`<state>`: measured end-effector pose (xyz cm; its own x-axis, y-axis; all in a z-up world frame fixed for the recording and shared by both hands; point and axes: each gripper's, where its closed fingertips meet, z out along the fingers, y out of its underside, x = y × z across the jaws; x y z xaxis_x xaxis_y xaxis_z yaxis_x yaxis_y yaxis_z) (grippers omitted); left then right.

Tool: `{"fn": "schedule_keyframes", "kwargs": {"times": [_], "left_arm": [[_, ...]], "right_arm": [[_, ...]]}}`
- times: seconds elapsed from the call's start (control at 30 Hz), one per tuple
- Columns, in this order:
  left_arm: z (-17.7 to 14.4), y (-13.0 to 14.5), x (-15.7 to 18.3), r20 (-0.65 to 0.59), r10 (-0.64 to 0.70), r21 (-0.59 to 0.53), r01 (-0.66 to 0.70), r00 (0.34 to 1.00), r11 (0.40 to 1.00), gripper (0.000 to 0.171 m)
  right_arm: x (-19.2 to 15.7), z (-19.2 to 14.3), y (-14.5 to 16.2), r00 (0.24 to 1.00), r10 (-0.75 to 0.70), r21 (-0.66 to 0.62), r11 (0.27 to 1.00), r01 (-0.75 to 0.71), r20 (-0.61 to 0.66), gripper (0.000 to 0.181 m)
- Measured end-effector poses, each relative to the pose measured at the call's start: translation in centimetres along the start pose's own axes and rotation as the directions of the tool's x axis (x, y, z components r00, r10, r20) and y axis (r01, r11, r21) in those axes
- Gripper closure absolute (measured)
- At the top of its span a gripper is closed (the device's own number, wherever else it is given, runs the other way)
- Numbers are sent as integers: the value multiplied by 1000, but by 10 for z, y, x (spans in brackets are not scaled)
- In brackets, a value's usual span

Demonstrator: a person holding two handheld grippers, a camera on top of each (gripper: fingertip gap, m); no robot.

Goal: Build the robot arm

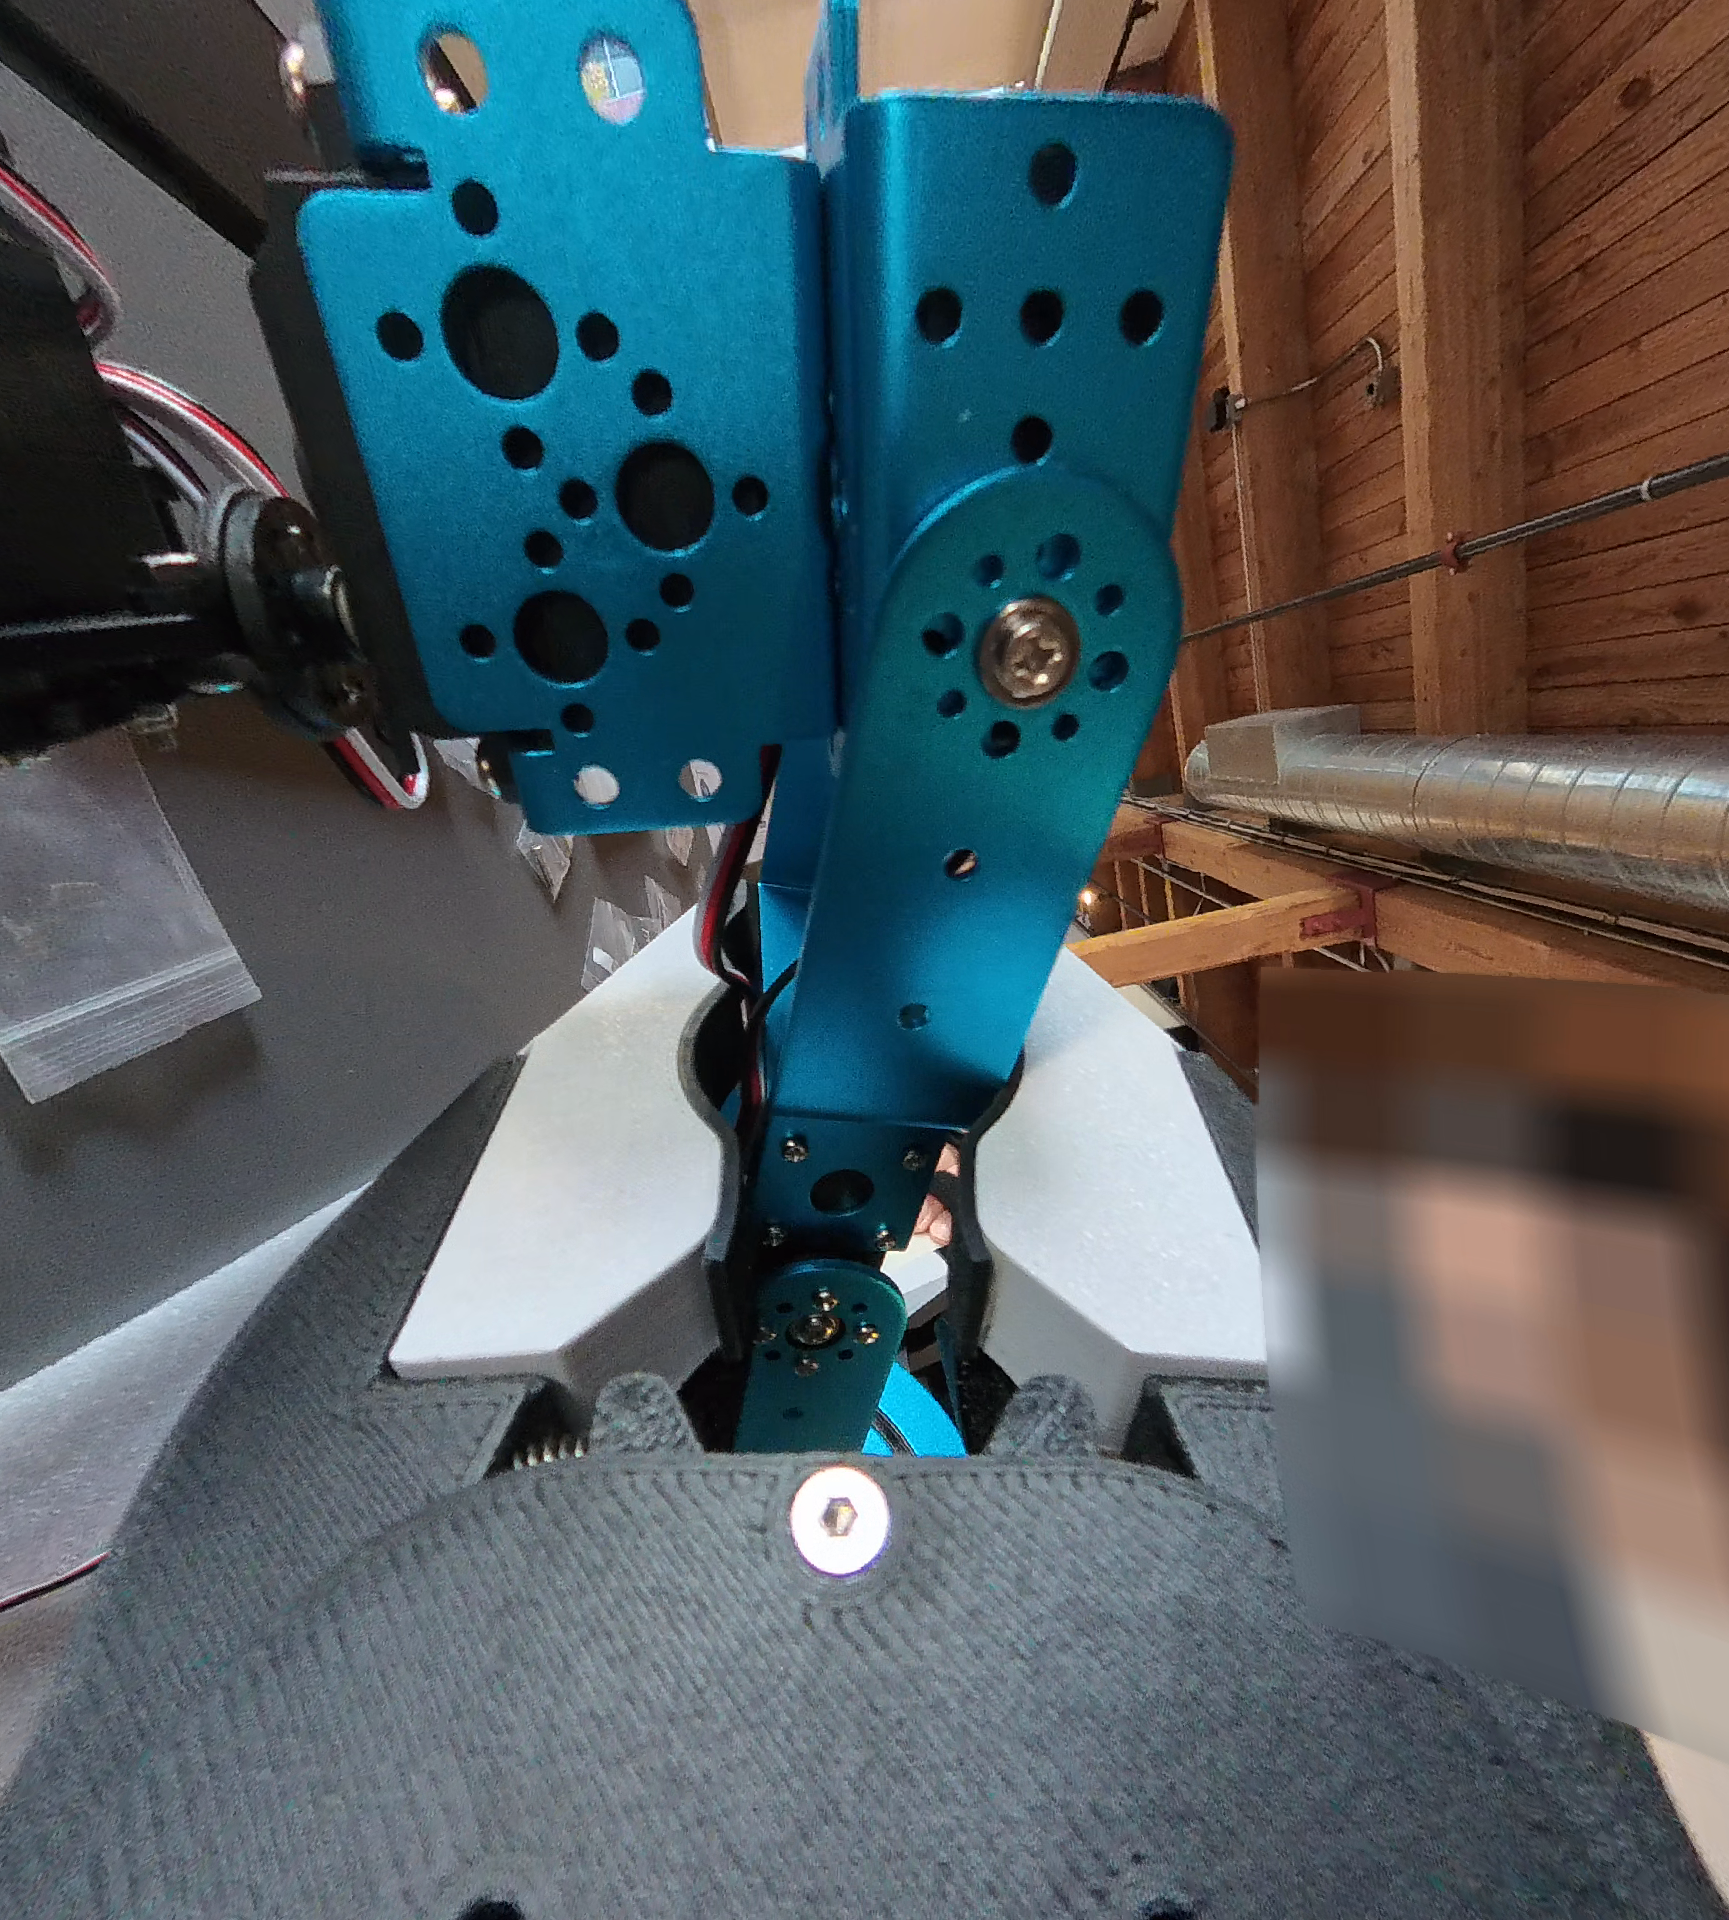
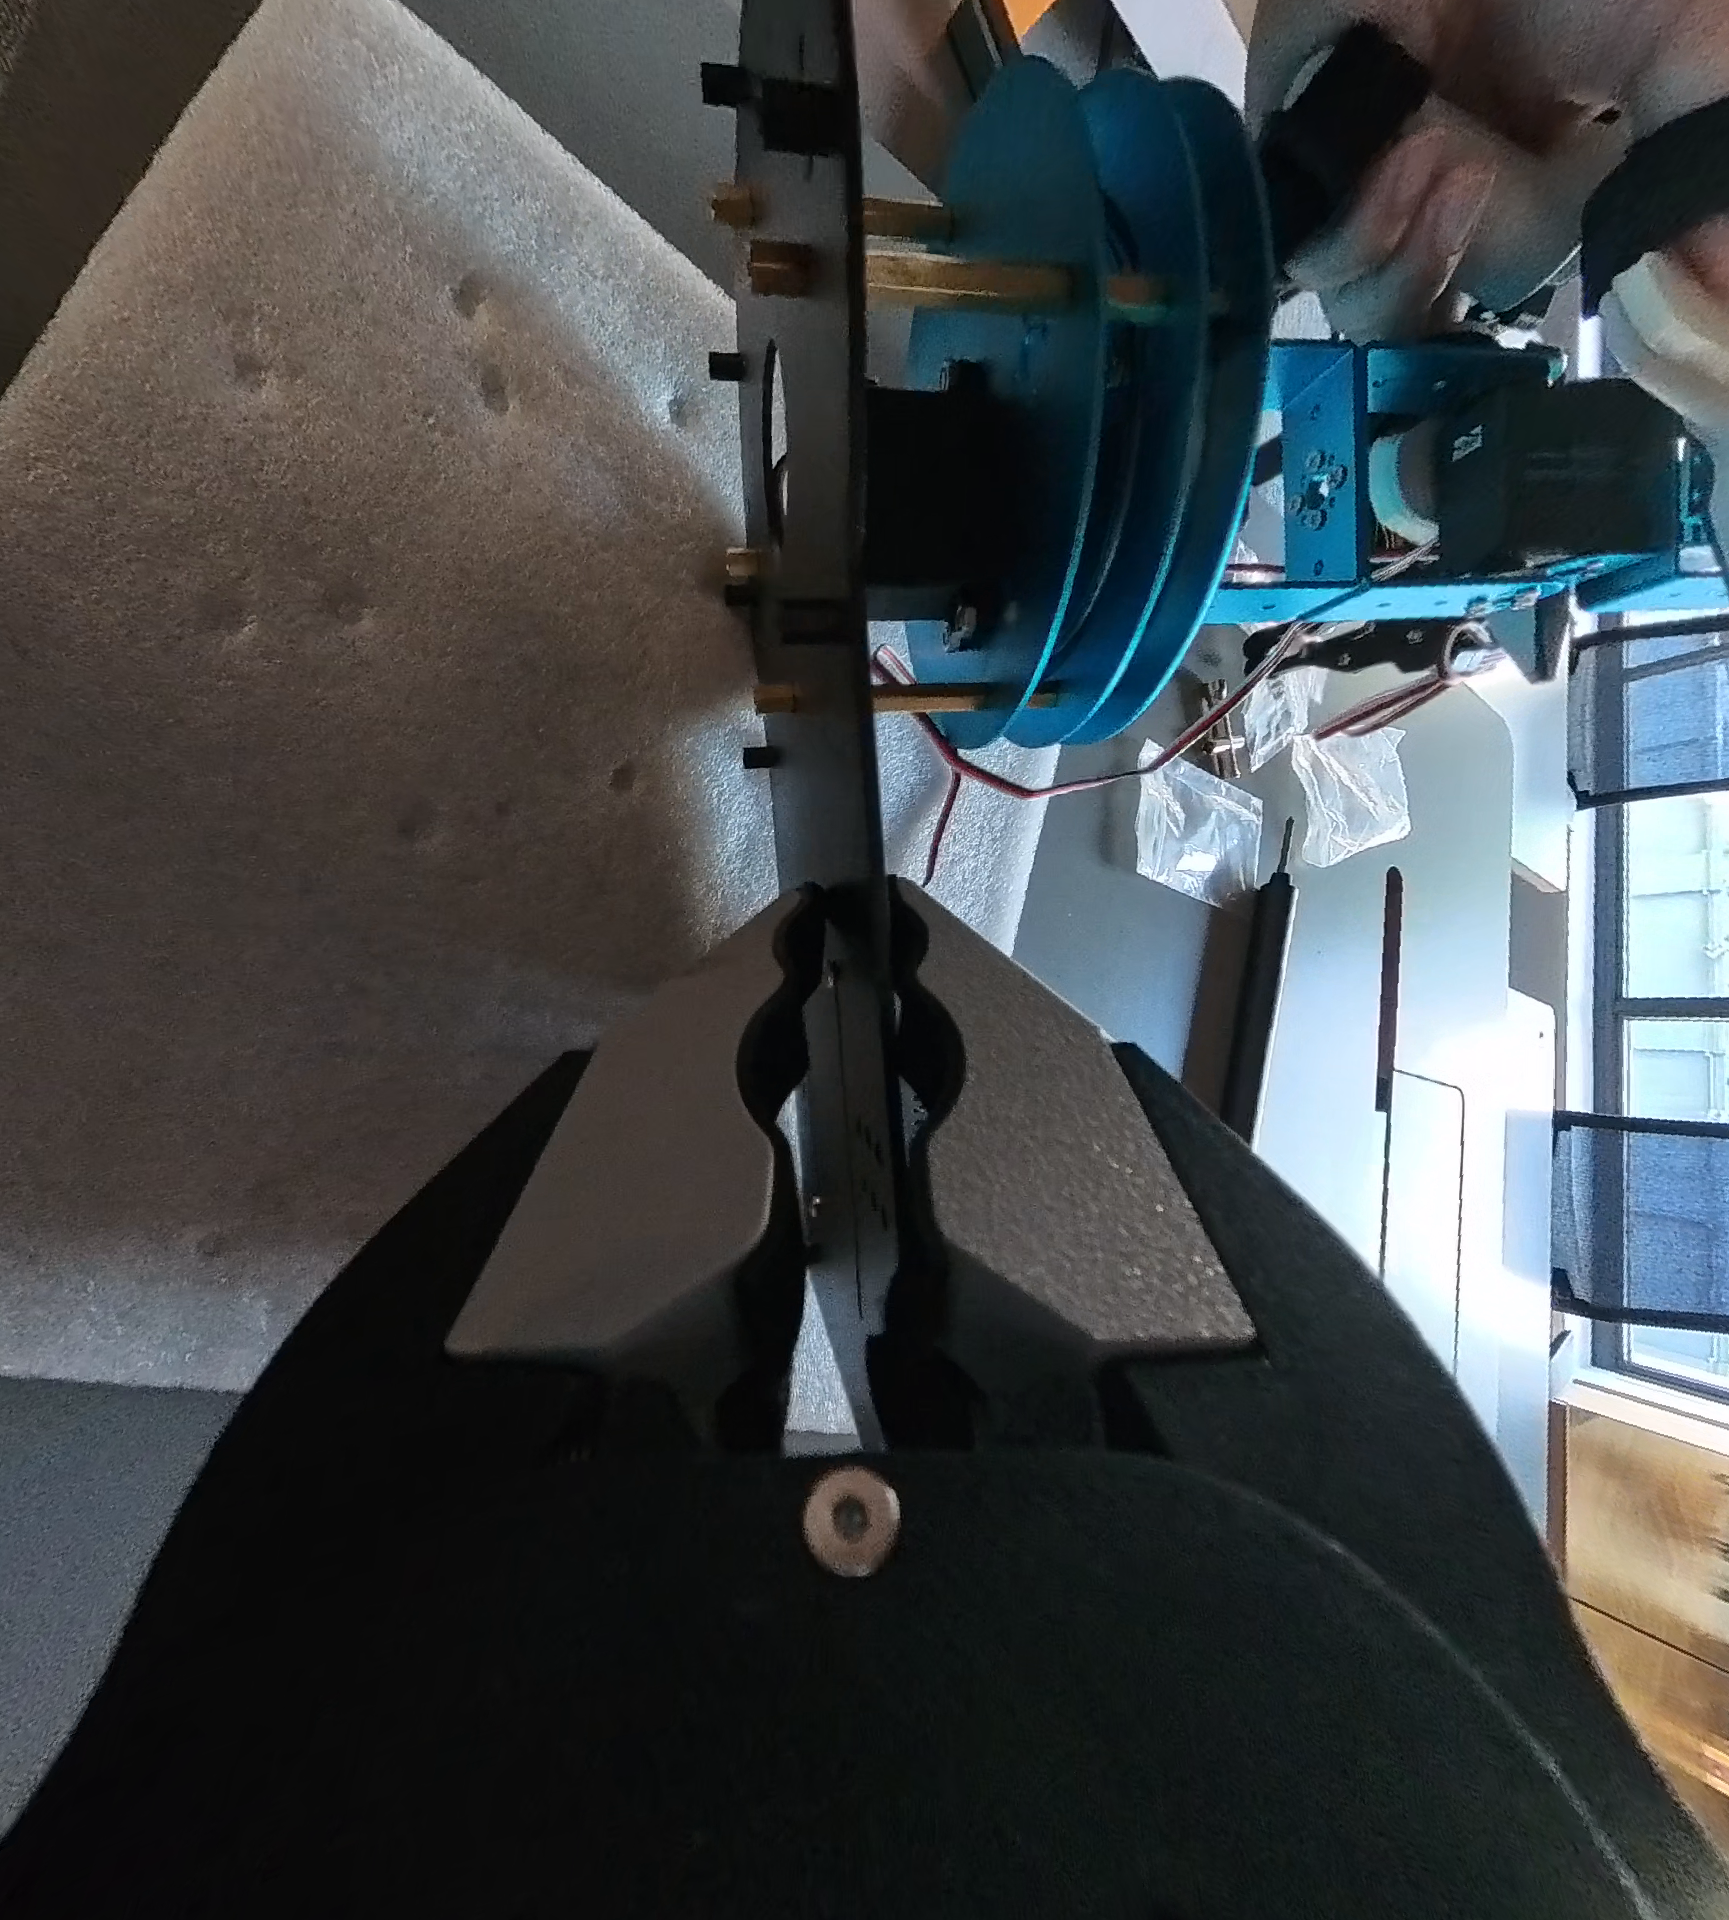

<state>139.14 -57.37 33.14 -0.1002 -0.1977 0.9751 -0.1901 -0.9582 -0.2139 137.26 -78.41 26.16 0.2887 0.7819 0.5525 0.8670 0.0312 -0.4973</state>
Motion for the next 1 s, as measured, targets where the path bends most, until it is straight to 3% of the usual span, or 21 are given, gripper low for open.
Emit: {"fn": "schedule_keyframes", "kwargs": {"times": [0.63,0.87,1.0], "left_arm": [[-4,-5,2,-107,-85,-12,84,991,996,126],[-29,-27,2,-112,-124,122,137,986,983,110],[-42,-28,0,-66,-135,141,143,989,980,104]], "right_arm": [[2,-1,1,999,-34,-1,999,34,-13,170],[3,-1,1,1000,-20,15,1000,20,-18,169],[3,-1,1,999,-26,18,999,27,-28,169]]}}
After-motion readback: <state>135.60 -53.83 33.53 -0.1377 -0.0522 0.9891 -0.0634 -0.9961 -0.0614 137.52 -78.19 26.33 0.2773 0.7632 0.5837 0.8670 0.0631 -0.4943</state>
